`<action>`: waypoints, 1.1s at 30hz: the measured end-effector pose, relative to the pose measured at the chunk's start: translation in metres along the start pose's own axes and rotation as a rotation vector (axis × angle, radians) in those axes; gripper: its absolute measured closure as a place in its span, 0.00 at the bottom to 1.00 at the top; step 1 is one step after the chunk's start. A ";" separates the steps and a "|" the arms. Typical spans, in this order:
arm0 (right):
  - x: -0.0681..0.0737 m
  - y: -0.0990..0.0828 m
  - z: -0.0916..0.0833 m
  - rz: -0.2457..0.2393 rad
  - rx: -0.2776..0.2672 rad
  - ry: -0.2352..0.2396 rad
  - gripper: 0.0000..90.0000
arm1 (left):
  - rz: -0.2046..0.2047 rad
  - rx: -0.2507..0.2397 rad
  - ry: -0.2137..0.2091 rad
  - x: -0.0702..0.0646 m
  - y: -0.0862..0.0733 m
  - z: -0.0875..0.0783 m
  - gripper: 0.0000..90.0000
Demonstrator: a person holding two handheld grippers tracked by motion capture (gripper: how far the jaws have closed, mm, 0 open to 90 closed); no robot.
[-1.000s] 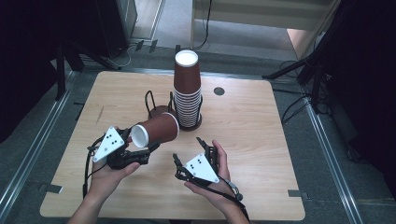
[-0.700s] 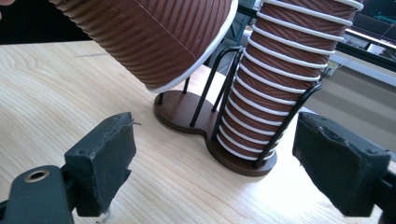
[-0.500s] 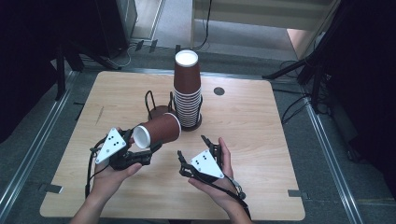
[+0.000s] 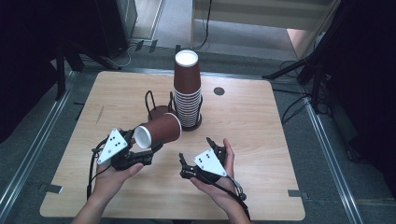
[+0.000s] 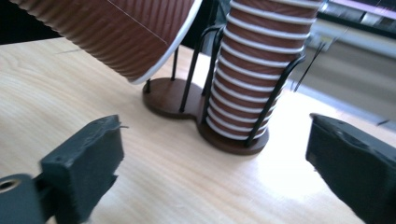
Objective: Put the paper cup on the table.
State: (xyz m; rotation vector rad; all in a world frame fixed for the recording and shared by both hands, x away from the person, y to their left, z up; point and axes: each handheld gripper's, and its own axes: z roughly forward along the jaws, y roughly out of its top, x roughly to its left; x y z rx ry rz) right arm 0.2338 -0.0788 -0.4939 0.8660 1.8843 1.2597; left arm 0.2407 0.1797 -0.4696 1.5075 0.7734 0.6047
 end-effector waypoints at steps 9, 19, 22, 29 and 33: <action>-0.006 0.009 -0.012 0.191 0.005 0.007 0.00 | -0.006 -0.011 -0.005 -0.001 -0.001 0.002 0.23; 0.005 0.011 -0.021 0.386 -0.036 0.032 0.00 | -0.002 -0.005 -0.009 -0.003 -0.003 0.005 0.23; 0.006 0.009 -0.022 0.481 -0.042 0.053 0.00 | 0.004 0.001 -0.015 -0.005 -0.005 0.007 0.23; 0.008 0.008 -0.023 0.636 -0.046 0.092 0.00 | 0.011 0.011 -0.018 -0.009 -0.007 0.009 0.23; 0.009 0.009 -0.024 0.739 -0.051 0.115 0.00 | 0.011 0.010 -0.020 -0.010 -0.008 0.010 0.23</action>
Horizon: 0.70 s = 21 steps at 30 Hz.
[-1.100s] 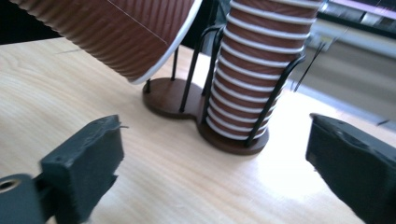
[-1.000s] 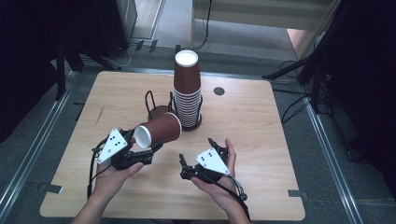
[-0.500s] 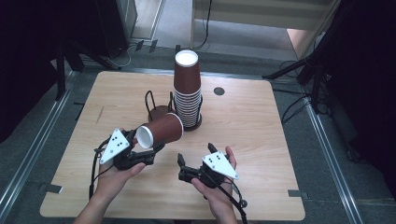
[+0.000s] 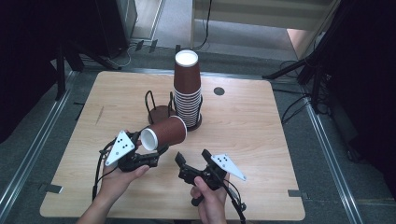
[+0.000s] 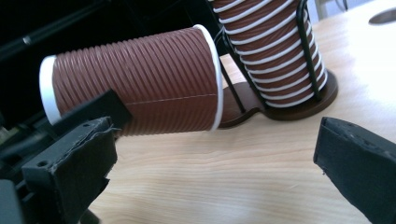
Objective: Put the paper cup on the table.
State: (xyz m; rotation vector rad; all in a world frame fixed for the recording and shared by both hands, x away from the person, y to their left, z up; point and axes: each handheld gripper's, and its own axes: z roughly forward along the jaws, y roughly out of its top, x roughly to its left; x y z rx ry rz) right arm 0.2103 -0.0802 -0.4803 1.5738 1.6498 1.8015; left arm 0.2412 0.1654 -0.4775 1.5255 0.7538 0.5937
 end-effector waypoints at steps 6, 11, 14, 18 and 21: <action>0.004 0.002 -0.002 0.084 -0.008 0.019 0.00 | 0.003 0.001 -0.003 -0.002 -0.001 0.001 0.23; 0.003 0.002 0.001 0.141 -0.015 -0.004 0.00 | 0.010 0.004 -0.003 -0.004 -0.001 0.002 0.23; 0.001 0.003 0.001 0.217 -0.011 0.010 0.00 | 0.012 0.002 -0.003 -0.006 -0.002 0.003 0.23; 0.001 0.004 0.001 0.330 0.000 0.044 0.00 | 0.013 0.002 -0.007 -0.008 -0.003 0.005 0.23; 0.001 0.005 0.001 0.381 0.000 0.045 0.00 | 0.014 0.002 -0.011 -0.009 -0.004 0.005 0.23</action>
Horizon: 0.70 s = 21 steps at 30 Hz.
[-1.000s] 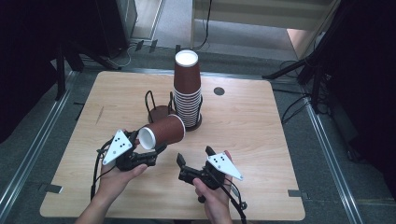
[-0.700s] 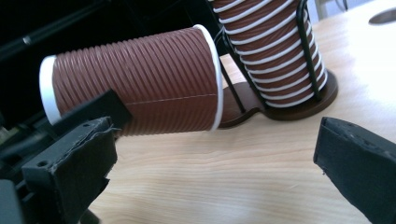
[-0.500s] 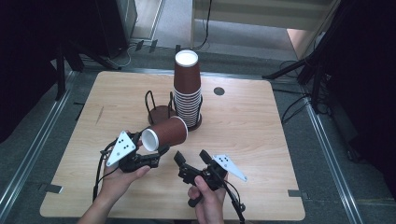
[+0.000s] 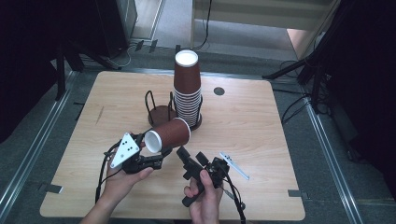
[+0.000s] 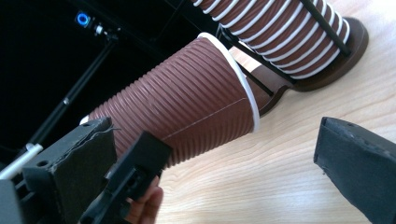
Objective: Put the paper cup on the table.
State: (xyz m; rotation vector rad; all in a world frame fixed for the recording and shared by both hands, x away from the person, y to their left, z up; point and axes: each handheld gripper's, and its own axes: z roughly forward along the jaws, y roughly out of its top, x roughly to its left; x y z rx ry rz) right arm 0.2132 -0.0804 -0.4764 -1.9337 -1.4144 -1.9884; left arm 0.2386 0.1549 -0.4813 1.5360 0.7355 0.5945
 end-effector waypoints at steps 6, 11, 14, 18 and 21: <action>-0.003 0.002 0.001 0.125 0.013 -0.001 0.00 | 0.007 0.001 -0.003 -0.002 -0.001 0.001 0.23; -0.007 0.002 0.003 0.243 0.021 -0.004 0.00 | 0.009 -0.001 -0.006 -0.004 -0.002 0.002 0.23; -0.010 0.002 0.004 0.314 0.020 -0.003 0.00 | 0.010 -0.004 -0.010 -0.006 -0.003 0.003 0.23; -0.012 0.003 0.005 0.369 0.003 -0.005 0.00 | 0.003 -0.011 -0.016 -0.008 -0.005 0.004 0.23; -0.013 0.003 0.005 0.420 -0.008 -0.006 0.00 | -0.007 -0.024 -0.021 -0.008 -0.008 0.006 0.23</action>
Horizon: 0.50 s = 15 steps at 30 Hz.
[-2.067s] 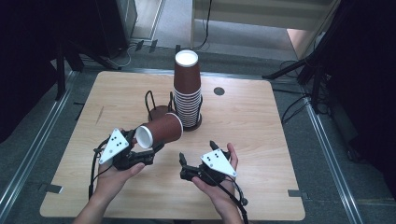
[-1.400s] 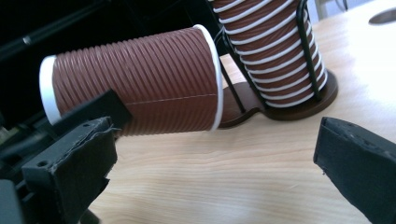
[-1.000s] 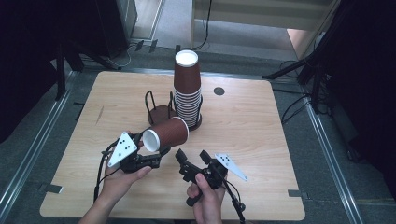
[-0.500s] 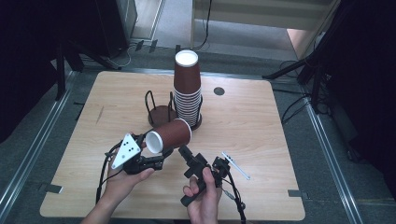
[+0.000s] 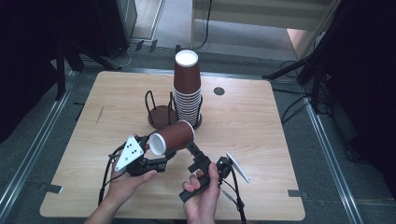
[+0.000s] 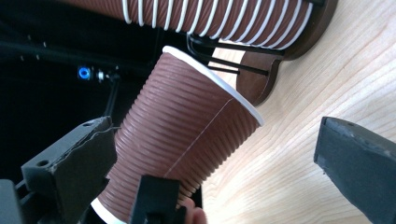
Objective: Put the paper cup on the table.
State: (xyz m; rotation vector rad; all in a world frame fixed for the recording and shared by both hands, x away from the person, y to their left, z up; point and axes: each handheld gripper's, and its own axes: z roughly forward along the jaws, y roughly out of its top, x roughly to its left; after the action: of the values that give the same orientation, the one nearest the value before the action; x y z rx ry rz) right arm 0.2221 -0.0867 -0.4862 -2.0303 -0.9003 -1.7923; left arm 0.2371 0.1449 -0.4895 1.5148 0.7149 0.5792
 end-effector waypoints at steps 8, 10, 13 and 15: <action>-0.002 0.001 0.006 0.166 -0.004 0.039 0.00 | -0.001 -0.036 -0.001 -0.002 -0.006 0.003 0.23; -0.003 0.001 0.008 0.201 0.002 0.055 0.00 | -0.001 -0.035 -0.009 -0.003 -0.006 0.003 0.24; -0.004 0.001 0.011 0.249 0.008 0.064 0.00 | 0.010 -0.042 -0.017 -0.006 -0.007 0.004 0.23; -0.005 0.000 0.014 0.273 0.011 0.055 0.00 | 0.012 -0.043 -0.023 -0.007 -0.007 0.004 0.23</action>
State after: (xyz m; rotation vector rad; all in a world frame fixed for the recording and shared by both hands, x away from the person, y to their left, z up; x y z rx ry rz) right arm 0.2331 -0.0800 -0.4938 -1.9763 -0.5834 -1.6803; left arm 0.2349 0.1367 -0.4966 1.4849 0.6718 0.5817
